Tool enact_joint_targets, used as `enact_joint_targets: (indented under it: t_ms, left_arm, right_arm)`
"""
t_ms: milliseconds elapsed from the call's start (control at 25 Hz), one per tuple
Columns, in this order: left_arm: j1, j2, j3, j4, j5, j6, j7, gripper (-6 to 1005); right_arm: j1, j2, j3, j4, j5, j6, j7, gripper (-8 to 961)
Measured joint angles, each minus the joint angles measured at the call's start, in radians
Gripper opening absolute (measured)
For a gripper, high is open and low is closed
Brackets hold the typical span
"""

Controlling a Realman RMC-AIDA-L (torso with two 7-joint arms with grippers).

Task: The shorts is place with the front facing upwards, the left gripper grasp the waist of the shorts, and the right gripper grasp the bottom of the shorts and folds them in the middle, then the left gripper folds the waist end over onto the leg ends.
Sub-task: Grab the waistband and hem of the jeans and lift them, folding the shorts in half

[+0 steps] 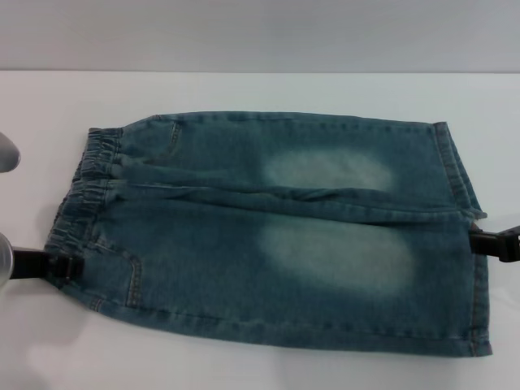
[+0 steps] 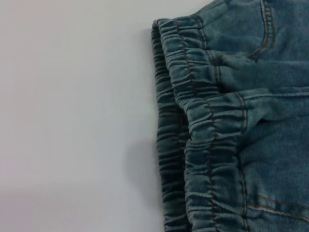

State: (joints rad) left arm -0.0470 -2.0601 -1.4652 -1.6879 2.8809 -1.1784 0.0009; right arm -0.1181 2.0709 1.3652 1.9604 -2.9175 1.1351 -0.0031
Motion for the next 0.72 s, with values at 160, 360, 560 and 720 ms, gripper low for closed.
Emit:
enact_joint_targets:
  t_ms: [160,360,560,720]
  left_arm:
    - [0.000,0.000,0.005,-0.005,0.000,-0.006,0.001,448]
    - [0.007,0.000,0.009,-0.045,-0.011,-0.013,0.000,398]
    - [0.026,0.000,0.013,-0.106,-0.015,-0.022,0.000,303]
    - [0.022,0.000,0.014,-0.109,-0.015,-0.031,0.000,189]
  right_arm:
    - [0.000,0.001,-0.001,0.000,0.000,0.003,0.000,778]
    - [-0.003,0.001,-0.010,-0.002,0.000,0.008,0.000,777]
    - [-0.006,-0.001,-0.026,-0.006,0.000,0.021,0.000,777]
    - [-0.009,-0.001,-0.032,-0.021,0.000,0.022,0.000,777]
